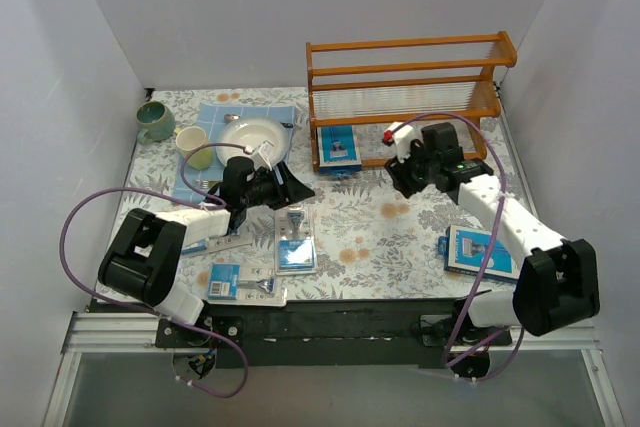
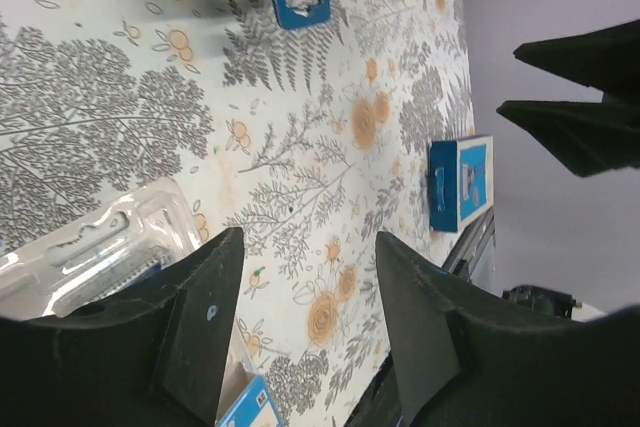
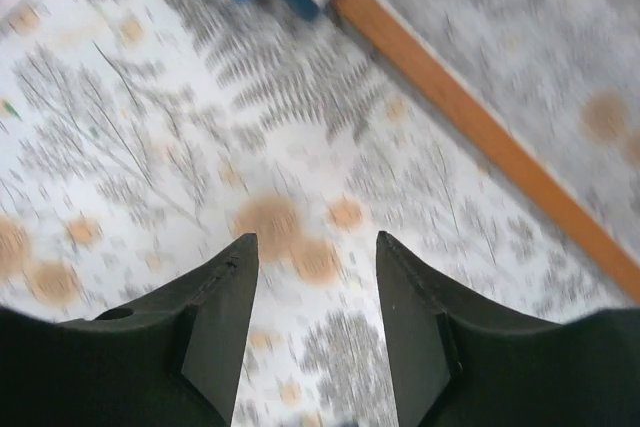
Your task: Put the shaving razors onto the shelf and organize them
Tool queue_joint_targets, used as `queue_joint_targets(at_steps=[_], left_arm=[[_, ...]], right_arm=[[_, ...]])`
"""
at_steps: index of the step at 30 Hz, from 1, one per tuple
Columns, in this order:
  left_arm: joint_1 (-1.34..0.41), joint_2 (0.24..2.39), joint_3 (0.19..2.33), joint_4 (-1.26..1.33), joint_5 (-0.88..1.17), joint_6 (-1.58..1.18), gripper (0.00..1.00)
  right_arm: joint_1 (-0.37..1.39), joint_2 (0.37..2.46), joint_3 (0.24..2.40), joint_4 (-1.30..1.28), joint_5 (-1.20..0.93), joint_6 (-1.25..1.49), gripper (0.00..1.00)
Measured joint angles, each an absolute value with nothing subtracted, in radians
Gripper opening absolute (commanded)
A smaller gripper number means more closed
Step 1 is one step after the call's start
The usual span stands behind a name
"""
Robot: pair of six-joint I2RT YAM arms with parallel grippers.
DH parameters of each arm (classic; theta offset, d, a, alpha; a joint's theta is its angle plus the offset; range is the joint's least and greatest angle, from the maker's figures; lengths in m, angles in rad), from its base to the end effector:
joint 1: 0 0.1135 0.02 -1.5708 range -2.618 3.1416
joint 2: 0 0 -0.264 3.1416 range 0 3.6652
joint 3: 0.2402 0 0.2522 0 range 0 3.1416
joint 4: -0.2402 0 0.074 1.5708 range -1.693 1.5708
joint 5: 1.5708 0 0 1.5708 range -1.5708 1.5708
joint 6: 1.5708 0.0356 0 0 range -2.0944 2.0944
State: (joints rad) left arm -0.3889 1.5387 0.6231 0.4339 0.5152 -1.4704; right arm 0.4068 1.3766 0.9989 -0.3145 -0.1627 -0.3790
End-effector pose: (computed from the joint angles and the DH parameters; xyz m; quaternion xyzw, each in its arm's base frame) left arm 0.2722 -0.1305 0.1711 -0.3126 0.7771 -0.5318 0.1250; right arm 0.2759 0.1251 0.2683 -0.3773 0.8201 0.0794 0.4228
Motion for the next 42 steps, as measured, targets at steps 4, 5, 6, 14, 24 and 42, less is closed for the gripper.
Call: queue_joint_targets(at_steps=[4, 5, 6, 14, 24, 42], left_arm=[[-0.393, 1.510, 0.624, 0.389, 0.594, -1.377, 0.54], [-0.397, 1.504, 0.624, 0.374, 0.612, -1.342, 0.54], [-0.403, 1.498, 0.625, 0.356, 0.628, -1.309, 0.54], [-0.469, 1.483, 0.656, 0.235, 0.723, -1.091, 0.55], [-0.540, 1.485, 0.792, 0.179, 0.760, -0.982, 0.55], [-0.541, 1.448, 0.814, -0.044, 0.698, -0.851, 0.54]], right_arm=[[0.268, 1.316, 0.965, -0.512, -0.129, -0.466, 0.63], [0.232, 1.312, 0.946, -0.553, -0.118, -0.485, 0.64], [0.197, 1.308, 0.925, -0.598, -0.106, -0.509, 0.64], [-0.010, 1.183, 0.835, -0.846, -0.077, -0.744, 0.69], [-0.210, 1.121, 0.764, -0.941, -0.052, -0.932, 0.66], [0.257, 1.460, 0.893, -0.873, -0.141, -0.908, 0.51]])
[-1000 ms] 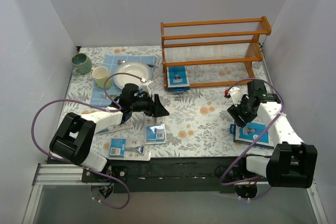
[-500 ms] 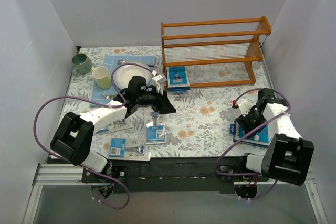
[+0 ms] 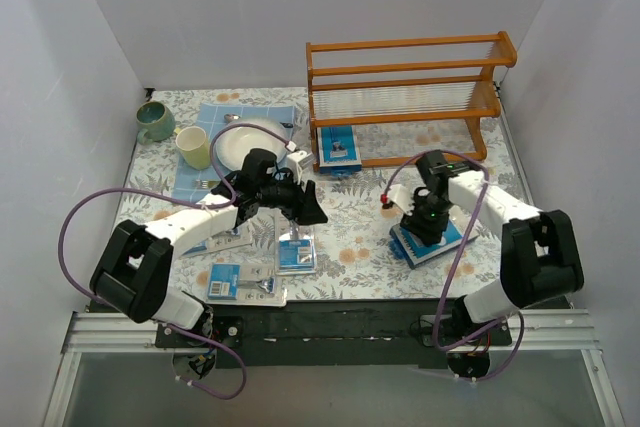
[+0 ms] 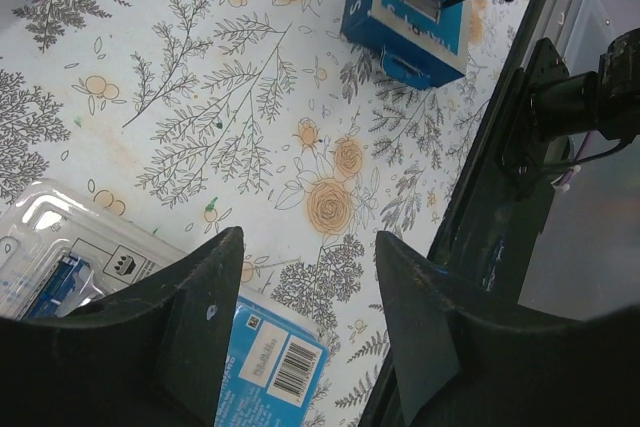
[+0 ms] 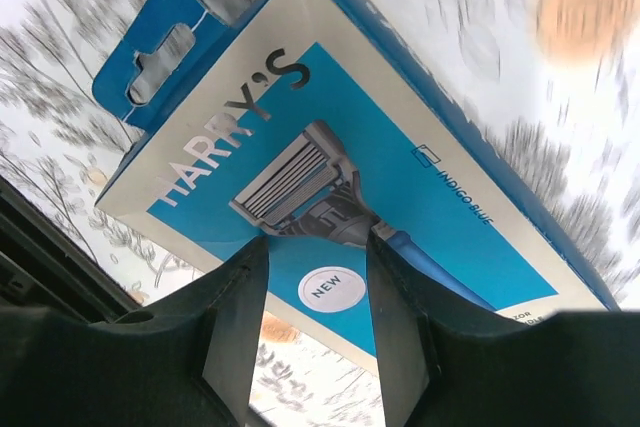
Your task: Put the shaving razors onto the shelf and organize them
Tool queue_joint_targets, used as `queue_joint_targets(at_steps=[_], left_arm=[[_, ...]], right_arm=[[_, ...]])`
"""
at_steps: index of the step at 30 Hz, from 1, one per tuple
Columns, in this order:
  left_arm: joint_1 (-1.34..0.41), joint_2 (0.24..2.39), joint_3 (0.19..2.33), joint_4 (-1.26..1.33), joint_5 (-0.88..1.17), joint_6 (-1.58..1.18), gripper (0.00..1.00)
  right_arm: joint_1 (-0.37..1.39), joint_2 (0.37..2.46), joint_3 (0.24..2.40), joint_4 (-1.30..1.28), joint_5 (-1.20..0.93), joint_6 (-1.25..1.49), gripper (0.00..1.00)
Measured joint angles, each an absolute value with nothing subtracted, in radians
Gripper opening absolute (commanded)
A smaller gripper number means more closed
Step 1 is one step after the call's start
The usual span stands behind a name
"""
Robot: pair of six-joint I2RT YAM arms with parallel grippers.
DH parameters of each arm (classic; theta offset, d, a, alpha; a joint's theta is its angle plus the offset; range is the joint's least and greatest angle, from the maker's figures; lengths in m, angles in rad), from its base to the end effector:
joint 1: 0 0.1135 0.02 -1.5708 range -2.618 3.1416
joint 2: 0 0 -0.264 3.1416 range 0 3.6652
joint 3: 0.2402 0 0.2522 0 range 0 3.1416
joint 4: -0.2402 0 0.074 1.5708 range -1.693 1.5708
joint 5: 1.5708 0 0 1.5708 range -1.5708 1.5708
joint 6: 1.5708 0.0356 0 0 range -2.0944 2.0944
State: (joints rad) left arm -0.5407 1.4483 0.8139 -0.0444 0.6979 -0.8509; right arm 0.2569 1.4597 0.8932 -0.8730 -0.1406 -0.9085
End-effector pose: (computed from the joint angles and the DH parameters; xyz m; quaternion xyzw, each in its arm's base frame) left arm 0.2449 -0.1737 0.2151 0.0148 0.8604 -0.4966 0.1134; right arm 0.2347 0.0668 0.1867 -0.5516 0.8286 0.0455 0.0844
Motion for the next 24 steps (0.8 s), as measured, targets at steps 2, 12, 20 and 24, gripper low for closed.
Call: queue_joint_targets(at_steps=[2, 12, 20, 24], left_arm=[[-0.537, 1.438, 0.808, -0.054, 0.691, -0.842, 0.54], [-0.522, 1.425, 0.787, -0.054, 0.686, -0.850, 0.52], [-0.582, 1.453, 0.757, 0.027, 0.655, -0.944, 0.52], [-0.632, 1.481, 0.750, 0.063, 0.645, -1.011, 0.51]], right_arm=[[0.346, 1.509, 0.939, -0.882, -0.140, -0.928, 0.51], [0.561, 1.534, 1.082, -0.793, -0.199, -0.858, 0.65], [0.523, 1.121, 0.906, -0.662, -0.249, -0.387, 0.72], [0.470, 1.137, 0.835, -0.656, -0.291, -0.265, 0.71]])
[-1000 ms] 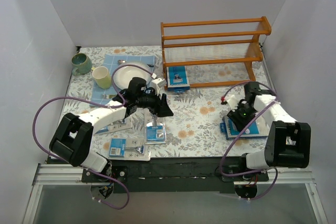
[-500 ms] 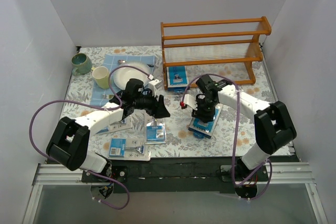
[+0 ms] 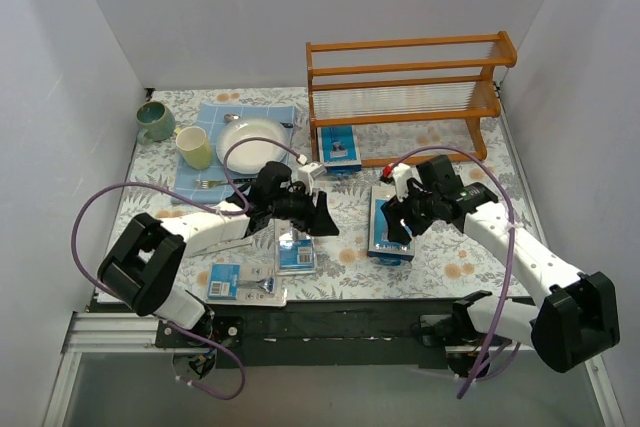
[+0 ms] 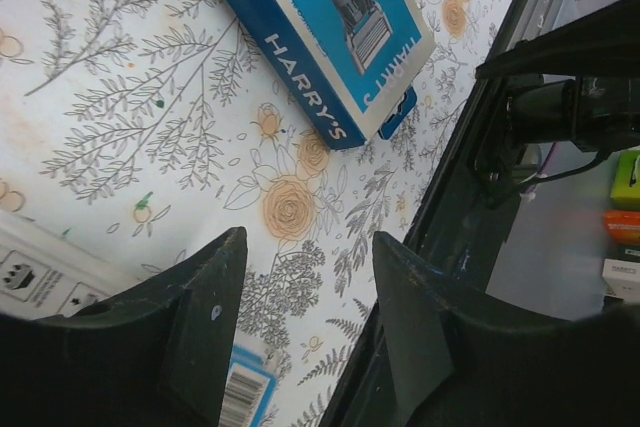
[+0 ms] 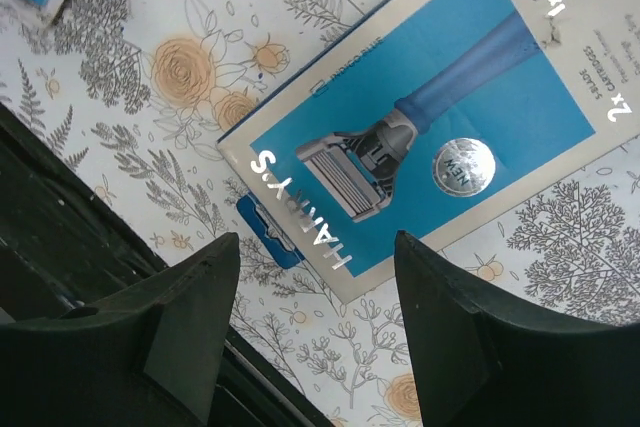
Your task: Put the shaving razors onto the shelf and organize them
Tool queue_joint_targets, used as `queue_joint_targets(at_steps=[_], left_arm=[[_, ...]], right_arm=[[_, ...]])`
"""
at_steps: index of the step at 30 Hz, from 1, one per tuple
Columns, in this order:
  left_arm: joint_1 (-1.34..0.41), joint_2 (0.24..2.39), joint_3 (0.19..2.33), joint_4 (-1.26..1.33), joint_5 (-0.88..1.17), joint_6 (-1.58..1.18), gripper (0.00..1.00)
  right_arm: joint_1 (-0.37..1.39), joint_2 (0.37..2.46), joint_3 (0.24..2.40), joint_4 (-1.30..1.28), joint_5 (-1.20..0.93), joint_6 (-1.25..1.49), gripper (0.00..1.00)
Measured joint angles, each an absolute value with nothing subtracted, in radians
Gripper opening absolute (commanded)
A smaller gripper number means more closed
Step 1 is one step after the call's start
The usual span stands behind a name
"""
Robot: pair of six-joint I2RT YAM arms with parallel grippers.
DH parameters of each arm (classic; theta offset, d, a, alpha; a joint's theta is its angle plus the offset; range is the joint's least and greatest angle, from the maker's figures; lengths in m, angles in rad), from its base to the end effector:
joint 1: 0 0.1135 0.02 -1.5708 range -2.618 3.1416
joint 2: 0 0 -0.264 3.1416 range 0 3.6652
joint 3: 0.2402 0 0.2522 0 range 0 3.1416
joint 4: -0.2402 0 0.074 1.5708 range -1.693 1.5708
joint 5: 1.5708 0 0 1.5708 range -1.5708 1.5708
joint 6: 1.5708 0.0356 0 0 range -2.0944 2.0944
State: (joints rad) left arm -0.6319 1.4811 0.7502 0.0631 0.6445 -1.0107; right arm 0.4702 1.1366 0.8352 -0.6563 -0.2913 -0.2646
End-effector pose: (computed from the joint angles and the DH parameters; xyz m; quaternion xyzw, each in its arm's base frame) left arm 0.2288 -0.1940 0.1941 -0.0250 0.8642 -0.4971 0.0733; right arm 0.1941 0.1101 0.2492 -0.3797 0.8646 0.1683 0.2828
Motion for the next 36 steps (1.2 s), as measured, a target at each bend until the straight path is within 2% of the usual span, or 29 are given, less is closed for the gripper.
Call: queue_joint_targets(at_steps=[3, 6, 12, 14, 18, 23, 30, 36], left_arm=[[-0.672, 1.519, 0.747, 0.095, 0.640, -1.049, 0.51], [-0.718, 1.575, 0.747, 0.130, 0.641, -1.076, 0.49], [-0.793, 1.768, 0.794, 0.176, 0.643, -1.125, 0.43], [-0.809, 1.818, 0.842, 0.199, 0.651, -1.142, 0.42], [-0.835, 1.928, 0.970, 0.234, 0.641, -1.162, 0.42], [-0.849, 2.030, 1.097, 0.247, 0.642, -1.179, 0.42], [-0.852, 2.040, 1.118, 0.234, 0.624, -1.168, 0.42], [-0.854, 2.035, 1.126, 0.229, 0.568, -1.141, 0.45]], right_arm=[[0.402, 1.162, 0.835, -0.654, -0.338, -0.182, 0.69], [0.251, 1.174, 0.818, -0.635, -0.447, -0.064, 0.68], [0.044, 1.156, 0.632, -0.628, -0.567, 0.085, 0.67], [0.022, 1.128, 0.584, -0.640, -0.590, 0.105, 0.66], [0.015, 1.065, 0.525, -0.648, -0.640, 0.133, 0.58], [0.009, 1.089, 0.493, -0.631, -0.659, 0.152, 0.57], [-0.128, 1.151, 0.483, -0.603, -0.637, 0.172, 0.54], [-0.247, 1.178, 0.538, -0.670, -0.603, 0.147, 0.56]])
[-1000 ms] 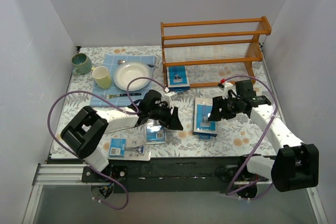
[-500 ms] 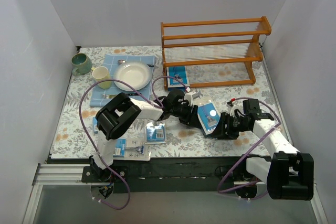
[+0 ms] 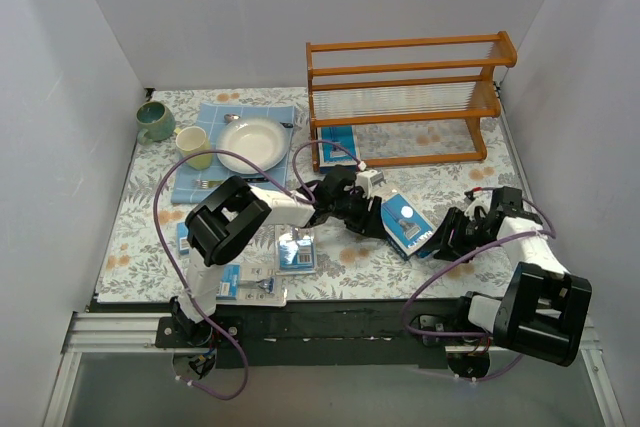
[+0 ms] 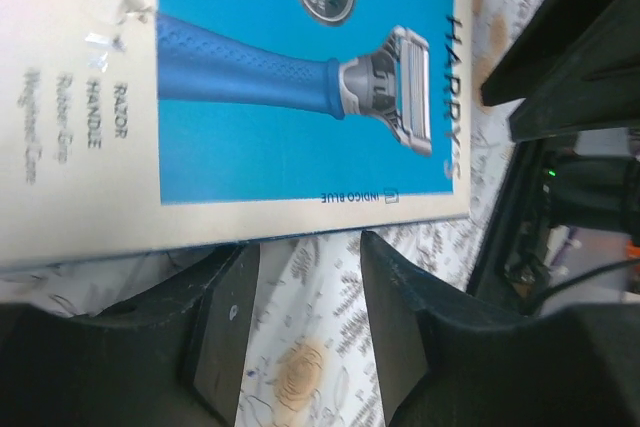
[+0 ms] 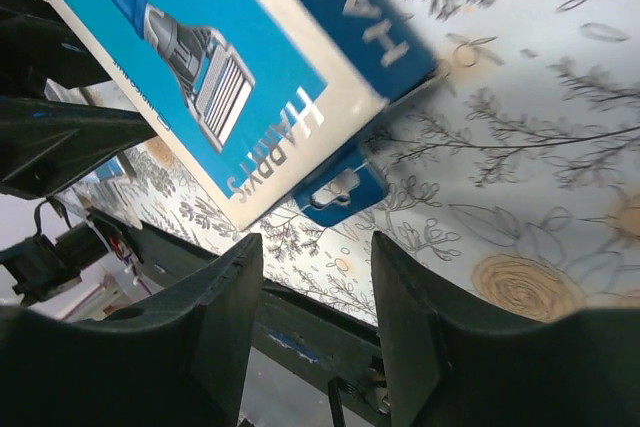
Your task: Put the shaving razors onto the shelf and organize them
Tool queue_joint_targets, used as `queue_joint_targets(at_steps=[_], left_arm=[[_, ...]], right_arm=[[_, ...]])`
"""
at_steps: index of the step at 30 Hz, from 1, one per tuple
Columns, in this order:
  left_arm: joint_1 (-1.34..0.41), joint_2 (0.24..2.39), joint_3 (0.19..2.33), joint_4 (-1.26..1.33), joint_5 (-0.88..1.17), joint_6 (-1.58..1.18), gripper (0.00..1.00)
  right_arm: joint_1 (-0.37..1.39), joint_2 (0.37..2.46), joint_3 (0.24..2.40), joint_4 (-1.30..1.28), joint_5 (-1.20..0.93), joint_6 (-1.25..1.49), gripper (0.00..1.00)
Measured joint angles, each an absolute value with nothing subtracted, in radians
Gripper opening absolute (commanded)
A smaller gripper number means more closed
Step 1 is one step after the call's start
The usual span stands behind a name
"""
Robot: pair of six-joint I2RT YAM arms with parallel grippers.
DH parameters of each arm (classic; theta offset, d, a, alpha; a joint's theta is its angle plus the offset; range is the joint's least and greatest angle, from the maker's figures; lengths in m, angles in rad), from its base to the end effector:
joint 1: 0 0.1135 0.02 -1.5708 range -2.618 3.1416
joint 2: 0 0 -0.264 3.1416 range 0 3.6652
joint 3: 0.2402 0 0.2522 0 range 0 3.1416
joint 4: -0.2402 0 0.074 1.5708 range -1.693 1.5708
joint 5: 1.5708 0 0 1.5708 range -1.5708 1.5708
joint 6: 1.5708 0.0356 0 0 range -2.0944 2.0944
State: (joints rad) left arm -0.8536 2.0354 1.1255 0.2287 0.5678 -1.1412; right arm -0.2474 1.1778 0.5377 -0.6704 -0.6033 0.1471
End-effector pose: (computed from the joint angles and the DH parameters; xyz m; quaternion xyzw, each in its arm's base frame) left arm 0.2595 -0.3267 0.1275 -0.0049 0.8749 -0.4842 0.0117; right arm 0.1773 -0.0240 0.1594 0.1477 0.9360 0.2880 0.1385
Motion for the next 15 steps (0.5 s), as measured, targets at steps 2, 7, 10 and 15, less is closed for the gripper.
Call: queue_joint_targets(at_steps=[2, 7, 10, 15], left_arm=[[-0.854, 2.042, 1.160, 0.202, 0.536, -1.111, 0.45], [-0.832, 2.081, 1.229, 0.179, 0.502, -1.072, 0.45], [-0.822, 2.081, 1.218, 0.195, 0.505, -1.075, 0.45], [-0.823, 2.042, 1.150, 0.227, 0.508, -1.089, 0.45]], right_arm=[[-0.274, 1.187, 0.563, -0.685, -0.595, 0.135, 0.56], [-0.308, 1.214, 0.579, -0.693, -0.579, 0.124, 0.56], [-0.310, 1.226, 0.566, -0.677, -0.602, 0.125, 0.56], [-0.310, 1.226, 0.484, -0.620, -0.662, 0.137, 0.56]])
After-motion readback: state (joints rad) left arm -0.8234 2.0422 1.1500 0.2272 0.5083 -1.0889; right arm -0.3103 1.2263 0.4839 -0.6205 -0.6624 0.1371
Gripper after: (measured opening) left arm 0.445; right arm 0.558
